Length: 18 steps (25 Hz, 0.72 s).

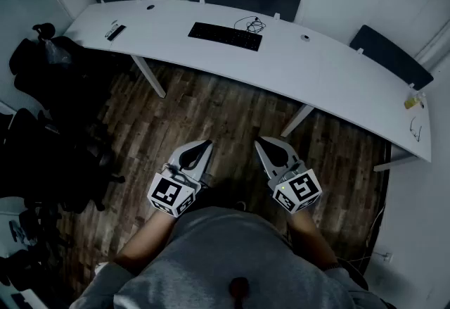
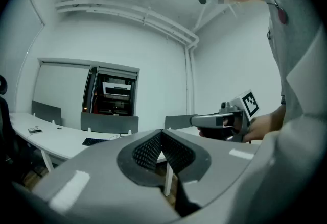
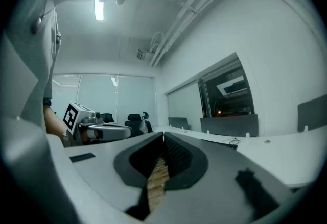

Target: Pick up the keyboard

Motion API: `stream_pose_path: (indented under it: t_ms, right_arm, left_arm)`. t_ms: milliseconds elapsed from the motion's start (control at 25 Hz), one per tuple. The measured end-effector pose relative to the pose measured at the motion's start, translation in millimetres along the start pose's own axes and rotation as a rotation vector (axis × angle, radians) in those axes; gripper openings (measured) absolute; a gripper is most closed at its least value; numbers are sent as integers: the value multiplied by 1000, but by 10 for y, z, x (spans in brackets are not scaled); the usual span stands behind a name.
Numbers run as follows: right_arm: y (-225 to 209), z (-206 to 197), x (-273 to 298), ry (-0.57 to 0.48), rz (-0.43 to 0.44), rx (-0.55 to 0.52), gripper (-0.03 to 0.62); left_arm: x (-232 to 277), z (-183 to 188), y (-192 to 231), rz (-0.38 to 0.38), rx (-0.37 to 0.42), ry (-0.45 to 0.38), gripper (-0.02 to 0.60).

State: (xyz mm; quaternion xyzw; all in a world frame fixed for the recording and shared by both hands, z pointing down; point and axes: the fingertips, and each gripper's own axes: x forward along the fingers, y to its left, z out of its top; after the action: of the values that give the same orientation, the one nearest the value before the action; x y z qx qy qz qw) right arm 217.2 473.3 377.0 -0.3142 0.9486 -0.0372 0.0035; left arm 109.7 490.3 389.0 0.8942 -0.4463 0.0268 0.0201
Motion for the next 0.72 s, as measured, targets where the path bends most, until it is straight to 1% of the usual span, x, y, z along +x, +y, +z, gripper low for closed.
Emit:
stream_pose_path:
  t_ms: [160,560,720]
  right_arm:
    - [-16,7,44,10,5,-17,18]
    - [-67,-85,111,19,2,17,18]
    - [-76,-96,171,17,13,41,18]
  left_arm:
    - [61,2,44,6,-5,-3,5]
    - [43,33,92,16,-9,-5,3]
    - [18,74,189,58,-1,-3,4]
